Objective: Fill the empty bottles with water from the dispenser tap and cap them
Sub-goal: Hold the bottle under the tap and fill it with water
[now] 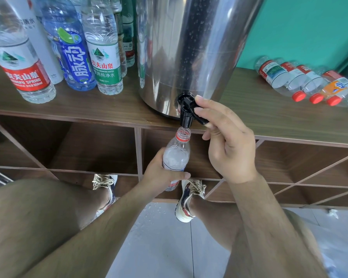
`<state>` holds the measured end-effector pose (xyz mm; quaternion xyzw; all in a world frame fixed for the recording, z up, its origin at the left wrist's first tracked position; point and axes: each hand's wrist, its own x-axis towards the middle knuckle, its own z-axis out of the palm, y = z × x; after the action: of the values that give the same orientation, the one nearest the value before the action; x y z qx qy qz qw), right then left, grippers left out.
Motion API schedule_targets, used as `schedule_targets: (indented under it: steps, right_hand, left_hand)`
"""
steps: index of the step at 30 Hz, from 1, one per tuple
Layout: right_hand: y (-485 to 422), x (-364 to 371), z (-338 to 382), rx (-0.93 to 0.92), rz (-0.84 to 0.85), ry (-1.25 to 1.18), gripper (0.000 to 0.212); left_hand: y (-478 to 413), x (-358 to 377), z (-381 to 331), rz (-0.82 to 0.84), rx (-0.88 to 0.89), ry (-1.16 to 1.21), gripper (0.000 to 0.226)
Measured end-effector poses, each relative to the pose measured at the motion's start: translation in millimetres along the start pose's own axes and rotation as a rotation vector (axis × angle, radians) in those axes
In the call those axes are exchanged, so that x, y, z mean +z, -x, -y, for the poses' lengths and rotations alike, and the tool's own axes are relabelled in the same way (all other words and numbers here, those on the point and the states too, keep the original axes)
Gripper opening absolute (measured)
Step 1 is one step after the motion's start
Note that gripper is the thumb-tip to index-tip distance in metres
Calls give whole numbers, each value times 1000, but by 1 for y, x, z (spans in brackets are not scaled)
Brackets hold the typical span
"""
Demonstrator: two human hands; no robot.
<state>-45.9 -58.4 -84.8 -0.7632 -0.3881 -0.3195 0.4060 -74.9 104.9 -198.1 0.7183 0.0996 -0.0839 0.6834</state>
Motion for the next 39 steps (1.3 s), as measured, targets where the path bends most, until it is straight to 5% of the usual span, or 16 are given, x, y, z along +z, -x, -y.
schedule_targets:
  steps: [39]
  right_hand:
    - [1, 1, -1, 15, -5, 5, 67]
  left_hand:
    - [-1, -1, 1, -8, -6, -15, 83]
